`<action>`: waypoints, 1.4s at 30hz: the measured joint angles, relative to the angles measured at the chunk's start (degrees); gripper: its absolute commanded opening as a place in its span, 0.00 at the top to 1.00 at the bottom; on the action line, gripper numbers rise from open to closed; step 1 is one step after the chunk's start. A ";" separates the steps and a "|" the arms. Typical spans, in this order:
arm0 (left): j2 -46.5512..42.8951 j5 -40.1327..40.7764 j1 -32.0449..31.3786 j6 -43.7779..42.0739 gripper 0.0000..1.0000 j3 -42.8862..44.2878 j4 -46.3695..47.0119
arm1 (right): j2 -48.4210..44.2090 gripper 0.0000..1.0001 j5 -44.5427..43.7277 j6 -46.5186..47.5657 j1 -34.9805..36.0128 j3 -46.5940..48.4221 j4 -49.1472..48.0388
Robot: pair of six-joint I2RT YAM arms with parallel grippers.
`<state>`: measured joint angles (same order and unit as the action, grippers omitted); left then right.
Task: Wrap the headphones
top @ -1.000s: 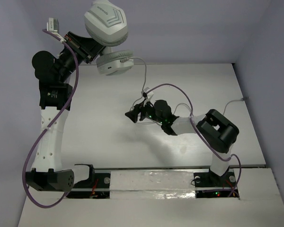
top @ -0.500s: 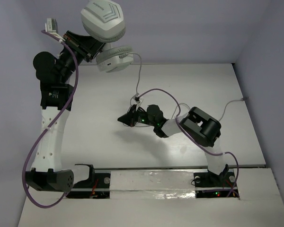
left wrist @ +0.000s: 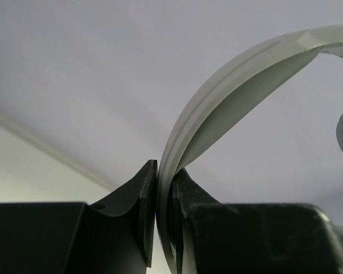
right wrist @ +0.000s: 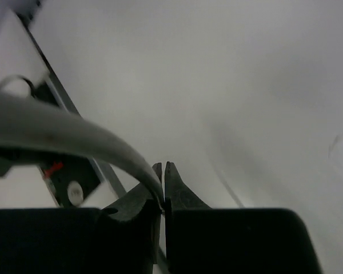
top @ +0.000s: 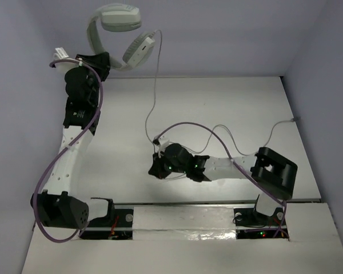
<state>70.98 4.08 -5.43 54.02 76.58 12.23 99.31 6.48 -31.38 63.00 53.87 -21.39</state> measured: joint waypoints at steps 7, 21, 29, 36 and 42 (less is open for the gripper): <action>2.05 13.88 -5.66 -10.69 1.00 -10.73 -2.95 | -11.47 1.00 -17.62 4.13 7.30 3.89 38.21; 3.10 14.64 -19.58 -21.62 1.00 -23.78 3.13 | -10.86 1.00 -33.79 18.10 7.21 46.93 67.89; 1.95 8.13 -21.66 -26.82 1.00 -30.95 5.64 | -7.45 1.00 -42.03 27.54 6.45 52.92 71.04; -4.13 4.48 -22.73 -27.91 1.00 -34.36 4.52 | -8.87 1.00 -46.25 32.83 0.50 53.79 68.06; -8.37 2.97 -22.71 -28.04 1.00 -34.34 3.13 | -12.63 1.00 -45.86 35.56 -9.44 48.57 60.35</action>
<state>62.61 7.05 -28.14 25.98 42.24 15.35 86.67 -39.38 4.19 53.56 102.43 38.96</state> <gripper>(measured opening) 0.098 0.076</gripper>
